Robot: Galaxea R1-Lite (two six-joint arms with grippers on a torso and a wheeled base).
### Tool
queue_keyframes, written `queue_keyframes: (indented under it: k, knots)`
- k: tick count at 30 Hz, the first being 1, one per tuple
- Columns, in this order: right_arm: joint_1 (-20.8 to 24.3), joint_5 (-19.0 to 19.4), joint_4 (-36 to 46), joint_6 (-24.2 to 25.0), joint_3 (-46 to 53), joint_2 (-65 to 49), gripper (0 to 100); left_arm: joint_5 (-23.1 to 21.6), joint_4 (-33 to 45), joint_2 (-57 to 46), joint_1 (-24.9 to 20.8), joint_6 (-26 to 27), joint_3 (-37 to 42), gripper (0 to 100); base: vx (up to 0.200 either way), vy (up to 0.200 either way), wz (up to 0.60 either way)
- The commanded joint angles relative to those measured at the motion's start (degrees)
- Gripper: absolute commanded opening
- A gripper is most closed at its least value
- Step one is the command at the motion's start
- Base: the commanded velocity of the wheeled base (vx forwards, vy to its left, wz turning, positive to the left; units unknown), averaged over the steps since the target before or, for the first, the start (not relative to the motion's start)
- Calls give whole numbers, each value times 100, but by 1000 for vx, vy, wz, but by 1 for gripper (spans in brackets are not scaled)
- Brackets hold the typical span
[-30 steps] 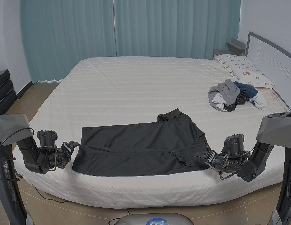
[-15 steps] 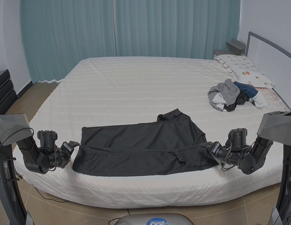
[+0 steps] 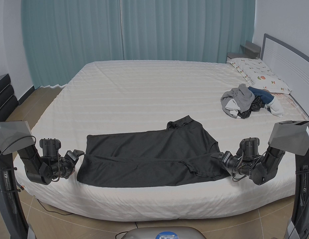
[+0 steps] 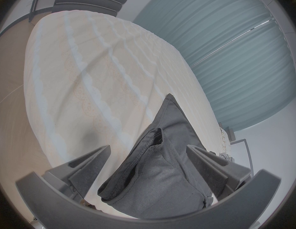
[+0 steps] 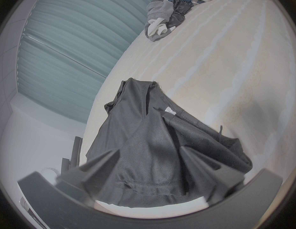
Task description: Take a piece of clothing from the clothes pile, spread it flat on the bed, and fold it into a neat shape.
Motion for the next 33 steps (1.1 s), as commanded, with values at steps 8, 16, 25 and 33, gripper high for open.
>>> queue_keyframes:
  k: [8,16,25,33]
  knots:
    - [-200,-58,-13,14,-251,166,0,-1,-2,3,2,-11,-9,100,0,0,0]
    - [-235,-49,-22,22,-286,184,0,-1,-2,3,2,-11,-9,100,0,0,0]
    - [-235,-40,-189,31,-207,140,100,-10,-2,-6,11,-38,0,100,0,0,0]
    - [-279,65,-1182,857,338,-238,100,-10,-2,-14,37,-117,-18,100,0,0,0]
